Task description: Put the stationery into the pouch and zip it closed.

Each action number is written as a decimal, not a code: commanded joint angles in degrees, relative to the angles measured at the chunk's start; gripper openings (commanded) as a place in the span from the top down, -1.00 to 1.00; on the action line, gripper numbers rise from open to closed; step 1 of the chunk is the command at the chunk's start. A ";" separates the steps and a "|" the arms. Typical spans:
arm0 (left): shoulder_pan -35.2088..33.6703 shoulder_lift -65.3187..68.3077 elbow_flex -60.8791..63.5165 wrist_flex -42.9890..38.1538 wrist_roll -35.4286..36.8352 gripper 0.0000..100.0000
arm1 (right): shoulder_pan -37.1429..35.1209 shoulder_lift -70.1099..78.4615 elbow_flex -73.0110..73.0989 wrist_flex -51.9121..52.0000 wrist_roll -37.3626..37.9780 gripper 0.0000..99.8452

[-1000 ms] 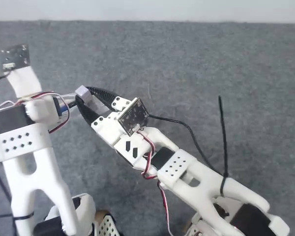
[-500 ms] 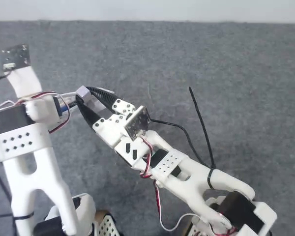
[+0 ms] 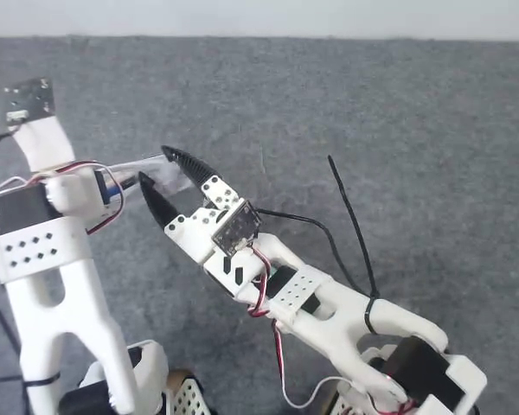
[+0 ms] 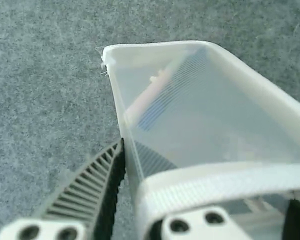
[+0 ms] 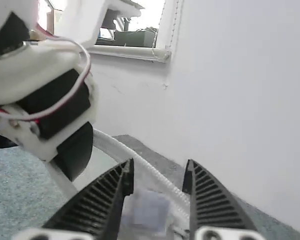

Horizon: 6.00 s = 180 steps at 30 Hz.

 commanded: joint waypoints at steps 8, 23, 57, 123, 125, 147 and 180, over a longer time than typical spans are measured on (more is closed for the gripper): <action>-0.09 -0.53 -0.48 -0.70 0.79 0.98 | 0.66 -0.22 0.88 -0.57 1.05 0.72; -0.09 -0.53 0.48 -1.41 0.70 0.98 | -0.66 -25.45 5.98 25.71 0.70 0.71; -2.55 -0.53 0.48 -1.41 0.88 0.98 | -0.84 -44.62 -5.45 88.13 0.70 0.58; -6.68 -0.53 2.86 -5.10 0.70 0.98 | 11.47 13.67 -27.96 99.74 16.44 0.99; -6.68 -0.53 2.86 -5.10 0.70 0.98 | 11.12 12.70 -27.78 99.74 16.44 0.99; -6.24 -0.53 2.95 -5.54 0.97 0.98 | 7.25 -11.30 -24.53 105.36 5.89 0.99; 10.99 -0.53 0.04 -1.32 1.14 0.98 | 4.44 -47.08 -17.67 95.60 -3.43 0.99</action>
